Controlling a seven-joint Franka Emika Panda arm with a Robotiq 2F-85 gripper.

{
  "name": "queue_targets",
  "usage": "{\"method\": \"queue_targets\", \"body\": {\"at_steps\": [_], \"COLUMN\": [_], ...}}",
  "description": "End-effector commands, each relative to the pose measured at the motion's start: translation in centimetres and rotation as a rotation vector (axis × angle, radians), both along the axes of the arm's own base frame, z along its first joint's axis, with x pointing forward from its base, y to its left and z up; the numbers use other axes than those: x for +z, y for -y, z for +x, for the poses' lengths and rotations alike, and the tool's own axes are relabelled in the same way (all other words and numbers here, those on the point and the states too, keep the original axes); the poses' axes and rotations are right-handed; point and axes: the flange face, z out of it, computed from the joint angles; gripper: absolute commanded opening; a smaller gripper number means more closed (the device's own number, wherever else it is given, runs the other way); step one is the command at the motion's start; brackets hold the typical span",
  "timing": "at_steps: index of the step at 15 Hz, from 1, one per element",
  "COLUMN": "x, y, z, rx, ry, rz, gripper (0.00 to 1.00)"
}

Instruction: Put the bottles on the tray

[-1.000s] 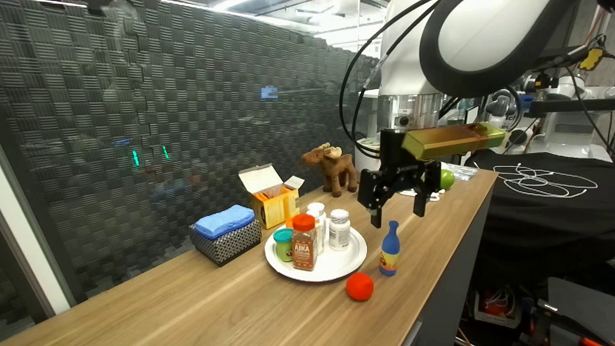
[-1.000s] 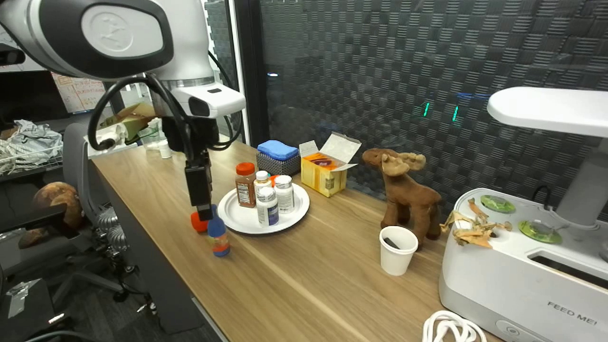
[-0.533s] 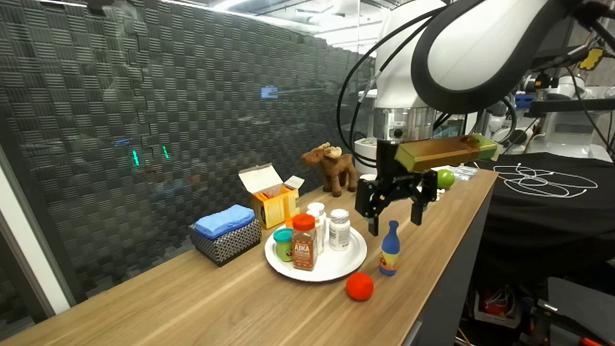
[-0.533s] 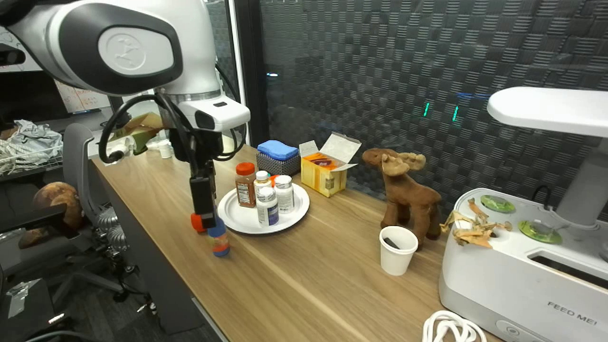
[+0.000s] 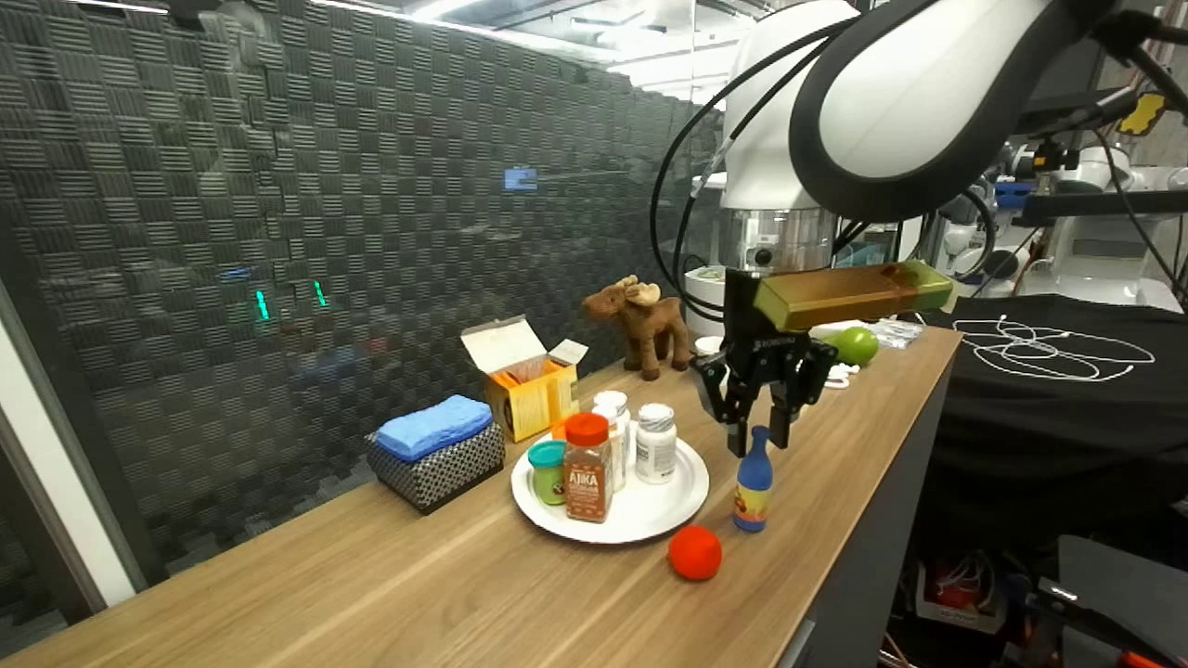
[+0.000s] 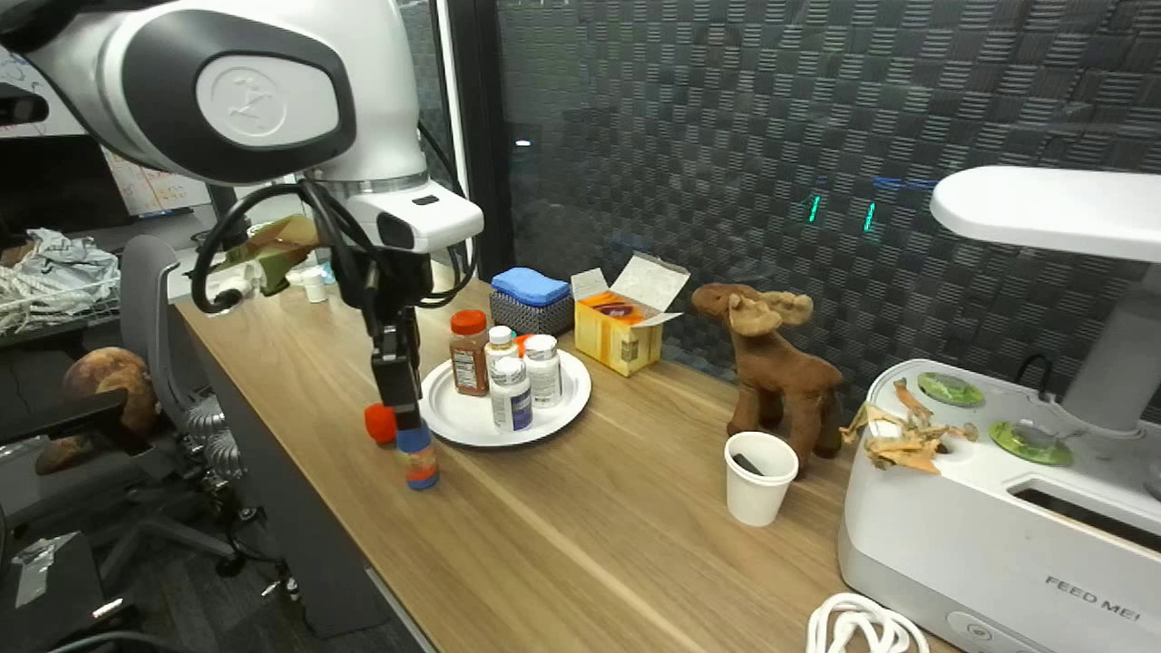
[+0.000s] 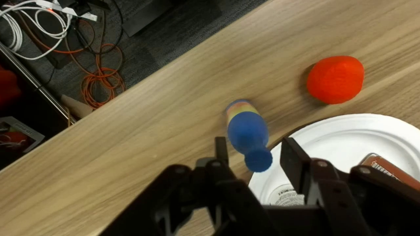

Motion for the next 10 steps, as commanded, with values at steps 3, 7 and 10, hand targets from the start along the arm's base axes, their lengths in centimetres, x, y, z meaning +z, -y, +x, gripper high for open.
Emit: {"method": "queue_targets", "body": {"at_steps": [3, 7, 10], "x": [1.2, 2.1, 3.7], "y": [-0.1, -0.3, -0.9], "z": [-0.2, -0.1, 0.7], "rx": [-0.040, -0.062, -0.054], "ry": [0.026, 0.028, 0.036], "rz": [-0.012, -0.045, -0.064], "gripper": [0.06, 0.09, 0.09]}}
